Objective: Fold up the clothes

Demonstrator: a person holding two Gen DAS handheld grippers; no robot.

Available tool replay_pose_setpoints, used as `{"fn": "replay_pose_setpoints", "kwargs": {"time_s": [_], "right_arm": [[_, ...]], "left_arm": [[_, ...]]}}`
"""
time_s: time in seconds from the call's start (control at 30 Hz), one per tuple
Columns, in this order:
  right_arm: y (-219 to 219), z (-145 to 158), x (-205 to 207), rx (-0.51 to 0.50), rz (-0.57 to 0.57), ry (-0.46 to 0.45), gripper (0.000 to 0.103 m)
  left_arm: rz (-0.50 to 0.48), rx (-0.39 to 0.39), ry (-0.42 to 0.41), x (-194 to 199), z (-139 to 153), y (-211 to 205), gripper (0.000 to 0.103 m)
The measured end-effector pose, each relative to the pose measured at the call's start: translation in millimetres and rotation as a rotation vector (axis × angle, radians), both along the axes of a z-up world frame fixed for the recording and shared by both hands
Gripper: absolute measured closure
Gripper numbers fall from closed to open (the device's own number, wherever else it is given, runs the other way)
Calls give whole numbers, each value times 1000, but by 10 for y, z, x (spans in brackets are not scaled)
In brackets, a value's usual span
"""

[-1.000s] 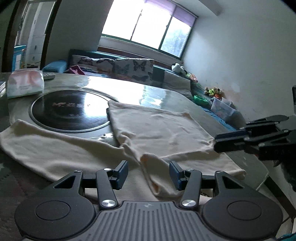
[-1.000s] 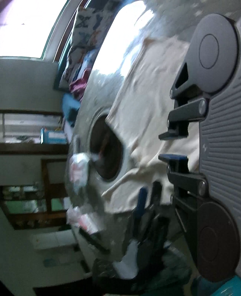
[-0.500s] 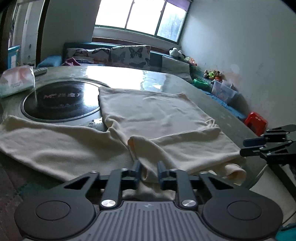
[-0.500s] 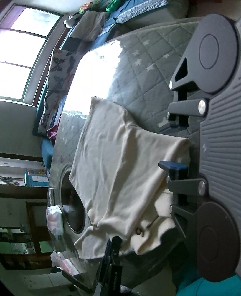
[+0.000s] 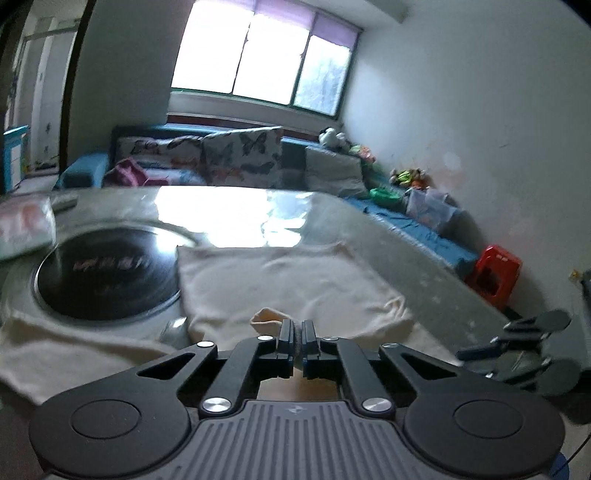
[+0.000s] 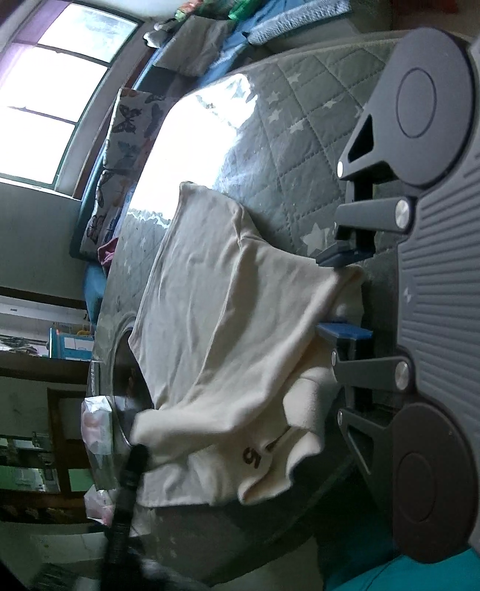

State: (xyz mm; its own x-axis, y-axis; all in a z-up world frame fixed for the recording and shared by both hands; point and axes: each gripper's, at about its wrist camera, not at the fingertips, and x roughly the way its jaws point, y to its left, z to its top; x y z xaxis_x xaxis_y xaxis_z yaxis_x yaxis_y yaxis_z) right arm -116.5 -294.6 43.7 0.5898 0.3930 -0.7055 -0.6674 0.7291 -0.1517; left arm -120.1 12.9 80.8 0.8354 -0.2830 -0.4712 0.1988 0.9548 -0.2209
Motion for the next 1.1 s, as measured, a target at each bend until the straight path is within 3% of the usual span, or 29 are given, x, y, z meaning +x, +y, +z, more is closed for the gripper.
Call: {"fn": "replay_pose_setpoints", "kwargs": {"time_s": [0.5,0.73,0.93,1.1], "right_arm": [[108,-71,-40,14,-10,-96,71],[30,-61,57,16,-106,-115,72],[-146,-123,51,-42,-170,-132,72],[-241,-136,50,-30,-190,-123,72]], "left_arm": [[-143,-20,-155,482,802,-446,99],[-213,-26,-223,557,1016,-692,99],[-187,-32,-176,427,789,-502,99],[-127,-29,-32,200,266,-215,99]]}}
